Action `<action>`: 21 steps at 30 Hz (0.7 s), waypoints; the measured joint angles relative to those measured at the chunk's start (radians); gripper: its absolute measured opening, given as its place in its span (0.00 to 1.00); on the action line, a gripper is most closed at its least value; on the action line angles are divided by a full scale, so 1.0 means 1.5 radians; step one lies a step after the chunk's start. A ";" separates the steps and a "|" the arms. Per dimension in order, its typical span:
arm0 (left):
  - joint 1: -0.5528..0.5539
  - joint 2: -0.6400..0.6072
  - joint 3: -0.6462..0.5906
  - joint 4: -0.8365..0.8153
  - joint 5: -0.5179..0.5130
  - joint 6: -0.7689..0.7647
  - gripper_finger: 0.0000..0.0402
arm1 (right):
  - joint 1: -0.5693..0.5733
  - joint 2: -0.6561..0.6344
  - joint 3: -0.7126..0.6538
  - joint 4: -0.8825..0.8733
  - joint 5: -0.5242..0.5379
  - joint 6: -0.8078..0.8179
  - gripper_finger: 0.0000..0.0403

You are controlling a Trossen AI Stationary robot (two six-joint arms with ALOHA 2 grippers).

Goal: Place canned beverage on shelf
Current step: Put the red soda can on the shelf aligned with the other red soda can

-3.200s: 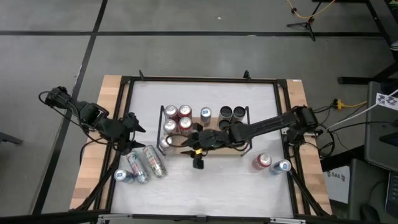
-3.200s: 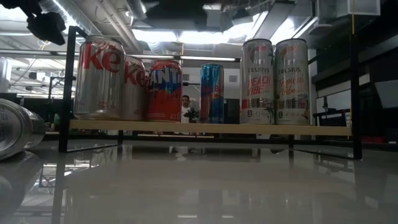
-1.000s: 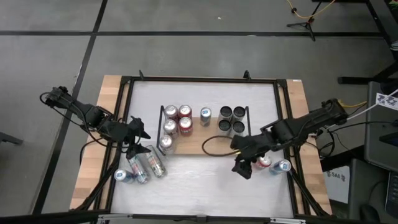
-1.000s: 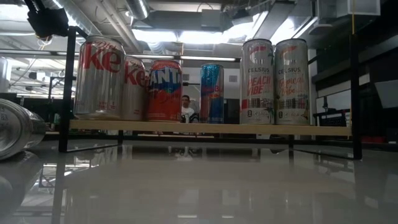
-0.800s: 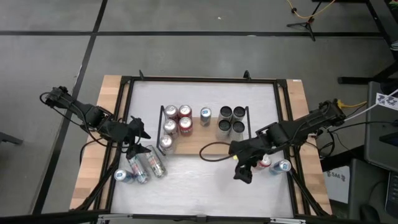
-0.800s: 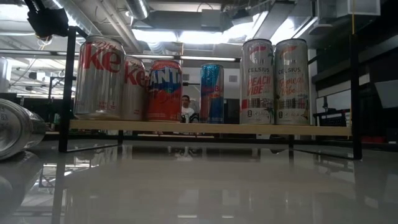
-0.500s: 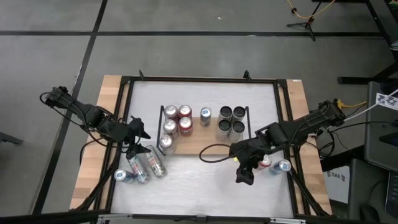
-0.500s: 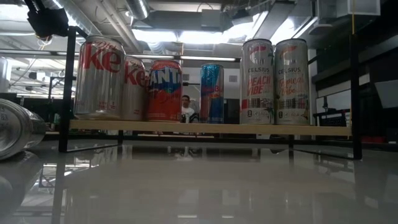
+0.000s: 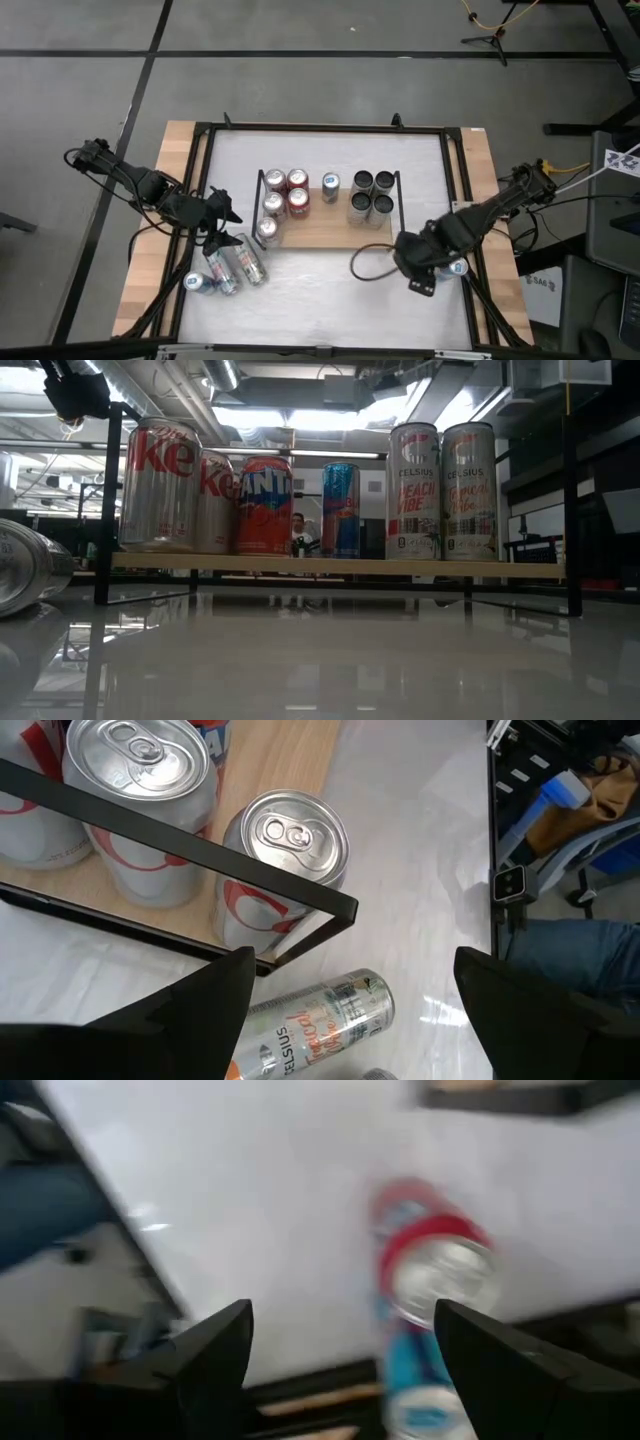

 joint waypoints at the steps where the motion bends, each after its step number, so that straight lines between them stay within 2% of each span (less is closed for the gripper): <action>1: 0.000 0.000 0.000 0.000 0.000 0.000 0.84 | 0.013 0.000 0.000 -0.020 0.022 0.004 0.76; 8: 0.000 0.000 0.000 0.000 0.000 0.000 0.84 | 0.058 0.000 -0.001 -0.074 0.107 0.014 0.76; 14: 0.000 0.000 0.000 0.000 0.000 0.000 0.84 | 0.056 -0.001 -0.011 -0.074 0.118 -0.002 0.76; 21: 0.000 0.000 0.000 0.000 0.000 0.000 0.84 | 0.056 -0.001 -0.011 -0.046 0.119 0.030 0.76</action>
